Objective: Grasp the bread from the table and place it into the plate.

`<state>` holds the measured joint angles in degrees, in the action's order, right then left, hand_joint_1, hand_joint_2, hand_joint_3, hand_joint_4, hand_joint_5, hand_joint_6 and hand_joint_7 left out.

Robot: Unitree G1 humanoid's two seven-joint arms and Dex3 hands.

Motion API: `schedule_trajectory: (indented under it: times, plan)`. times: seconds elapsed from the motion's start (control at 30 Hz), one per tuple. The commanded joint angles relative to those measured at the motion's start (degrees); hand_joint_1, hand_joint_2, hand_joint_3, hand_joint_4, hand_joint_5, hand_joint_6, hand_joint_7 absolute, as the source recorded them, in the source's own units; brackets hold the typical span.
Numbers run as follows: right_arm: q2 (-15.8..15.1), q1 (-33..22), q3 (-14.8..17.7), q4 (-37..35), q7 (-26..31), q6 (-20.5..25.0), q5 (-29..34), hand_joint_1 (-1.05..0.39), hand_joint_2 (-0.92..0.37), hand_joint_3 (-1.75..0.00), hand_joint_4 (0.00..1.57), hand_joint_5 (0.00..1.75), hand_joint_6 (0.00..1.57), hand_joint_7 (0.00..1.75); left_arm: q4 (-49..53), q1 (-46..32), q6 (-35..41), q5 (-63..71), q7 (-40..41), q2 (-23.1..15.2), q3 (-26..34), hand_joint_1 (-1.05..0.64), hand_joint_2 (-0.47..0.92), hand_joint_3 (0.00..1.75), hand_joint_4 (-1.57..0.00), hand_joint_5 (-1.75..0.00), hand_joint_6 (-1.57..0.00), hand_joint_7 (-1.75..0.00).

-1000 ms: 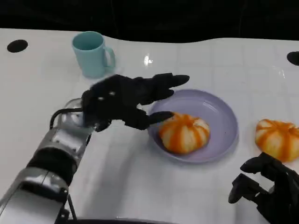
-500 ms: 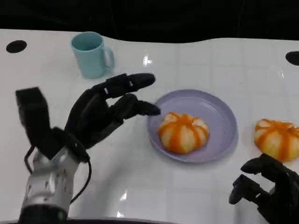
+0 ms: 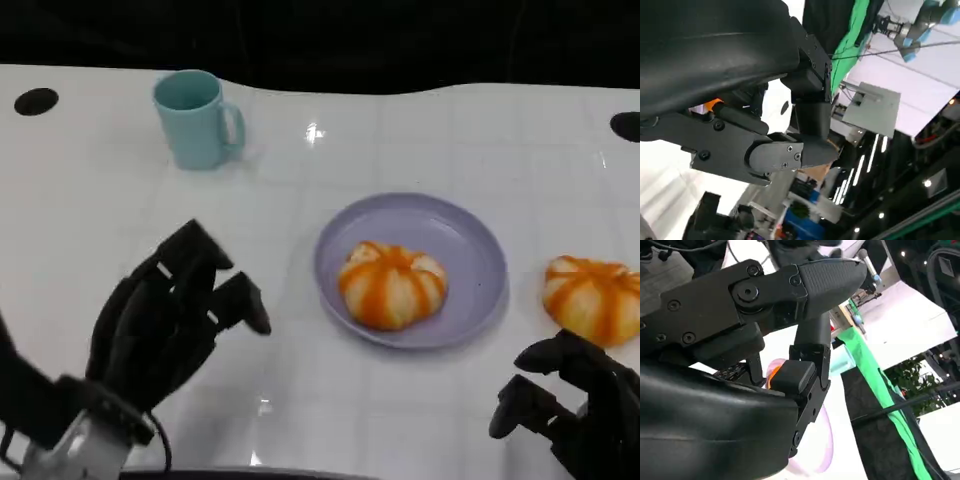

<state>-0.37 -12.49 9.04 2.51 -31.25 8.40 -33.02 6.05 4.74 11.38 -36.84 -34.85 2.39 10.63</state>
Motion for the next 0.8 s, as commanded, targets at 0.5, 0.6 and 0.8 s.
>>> schedule_trajectory:
  times: [0.5, 0.6, 0.8]
  plan:
    - [-0.7, -0.1, 0.3, 0.7, 0.2, 1.0, -1.0, -0.52, -0.92, -0.21, 0.75, 1.49, 0.85, 0.9, -3.8, -11.5, 0.4, -1.1, 1.8, 1.7, -0.6, -0.53, 0.92, 0.4, -0.77, -1.75, -0.55, -1.75]
    - [-0.7, -0.1, 0.3, 0.9, 0.7, 1.1, -0.8, -0.53, -0.92, -0.21, 0.75, 1.49, 0.86, 0.9, -3.0, -11.3, 0.1, -1.1, 1.4, 1.4, -0.6, -0.53, 0.92, 0.39, -0.77, -1.75, -0.55, -1.75]
    - [-0.8, 0.3, 0.6, 0.1, 0.3, 0.3, -0.7, -0.52, -0.92, -0.21, 0.75, 1.49, 0.86, 0.89, -2.6, -11.3, 0.2, -0.1, 2.0, 0.9, -1.1, -0.53, 0.92, 0.4, -0.78, -1.75, -0.55, -1.75]
